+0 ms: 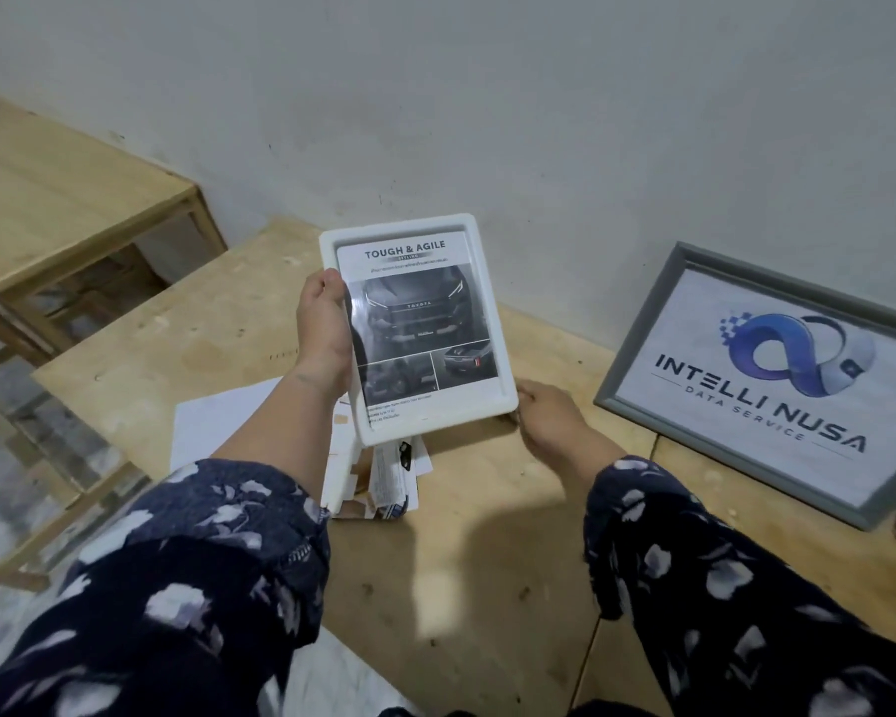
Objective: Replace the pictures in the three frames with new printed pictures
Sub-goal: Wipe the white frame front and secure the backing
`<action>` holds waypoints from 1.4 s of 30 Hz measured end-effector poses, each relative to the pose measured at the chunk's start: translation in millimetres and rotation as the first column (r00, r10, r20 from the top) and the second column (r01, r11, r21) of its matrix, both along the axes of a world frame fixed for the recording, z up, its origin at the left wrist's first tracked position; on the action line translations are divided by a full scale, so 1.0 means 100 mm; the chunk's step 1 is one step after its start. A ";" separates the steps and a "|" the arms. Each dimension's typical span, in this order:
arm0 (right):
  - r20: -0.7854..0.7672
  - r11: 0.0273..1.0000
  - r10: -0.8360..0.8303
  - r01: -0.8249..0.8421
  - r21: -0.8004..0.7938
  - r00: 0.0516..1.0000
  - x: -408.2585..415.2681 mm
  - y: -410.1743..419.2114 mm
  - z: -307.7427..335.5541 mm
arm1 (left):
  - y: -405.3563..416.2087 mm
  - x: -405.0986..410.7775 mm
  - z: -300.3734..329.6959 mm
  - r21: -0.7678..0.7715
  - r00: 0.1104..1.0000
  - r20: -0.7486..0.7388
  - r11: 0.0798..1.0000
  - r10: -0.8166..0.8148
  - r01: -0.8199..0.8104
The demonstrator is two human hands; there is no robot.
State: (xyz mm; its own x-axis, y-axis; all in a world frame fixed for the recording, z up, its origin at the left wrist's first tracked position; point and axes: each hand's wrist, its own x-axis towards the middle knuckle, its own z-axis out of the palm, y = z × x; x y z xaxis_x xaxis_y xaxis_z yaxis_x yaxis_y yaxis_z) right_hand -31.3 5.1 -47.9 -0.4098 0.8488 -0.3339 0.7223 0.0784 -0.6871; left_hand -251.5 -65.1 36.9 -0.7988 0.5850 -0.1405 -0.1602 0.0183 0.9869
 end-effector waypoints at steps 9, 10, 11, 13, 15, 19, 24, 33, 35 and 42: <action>-0.522 0.889 -0.451 0.311 -0.336 0.724 0.55 -0.01 1.11 | 0.32 0.85 0.19 0.090 0.957 0.078 0.958 -0.279 0.272; -0.533 0.875 -0.482 0.346 -0.339 0.696 0.69 -0.02 1.14 | 0.37 0.99 0.22 0.109 0.942 0.093 0.944 -0.322 0.312; -0.549 0.864 -0.503 0.371 -0.341 0.668 0.82 -0.03 1.15 | 0.40 1.10 0.24 0.121 0.926 0.108 0.929 -0.362 0.349; -0.570 0.830 -0.554 0.453 -0.326 0.606 1.18 -0.07 1.17 | 0.50 1.40 0.27 0.126 0.870 0.118 0.877 -0.478 0.464; -0.567 0.788 -0.602 0.533 -0.308 0.562 1.52 -0.08 1.13 | 0.56 1.68 0.32 0.088 0.807 0.114 0.815 -0.579 0.572; -0.583 0.684 -0.675 0.680 -0.264 0.452 2.35 -0.20 1.16 | 0.59 2.42 0.44 -0.184 0.598 0.073 0.578 -0.798 0.795; -0.595 0.561 -0.740 0.776 -0.289 0.314 3.28 -0.46 1.21 | 0.52 3.25 0.56 -0.312 0.342 0.160 0.281 -0.926 0.907; -0.665 0.437 -0.726 0.864 -0.248 0.176 4.75 -0.83 1.38 | 0.41 4.83 0.80 -0.340 0.175 0.086 0.136 -0.981 0.931; -0.676 0.428 -0.719 0.869 -0.247 0.161 5.10 -0.79 1.32 | 0.42 5.13 0.82 -0.326 0.148 0.114 0.104 -0.982 0.940; -0.750 0.449 -0.657 0.837 -0.313 0.072 5.97 -0.82 1.25 | 0.40 6.03 0.78 0.023 0.100 0.307 0.112 -0.947 0.993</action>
State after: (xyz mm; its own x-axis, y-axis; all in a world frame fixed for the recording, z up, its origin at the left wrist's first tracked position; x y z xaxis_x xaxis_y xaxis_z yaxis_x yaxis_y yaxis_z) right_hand 565.8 -76.7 77.0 0.4994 0.8528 -0.1527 -0.2551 -0.0237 -0.9666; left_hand 351.8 -25.2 114.8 0.5090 0.7794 -0.3654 -0.0530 0.4520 0.8904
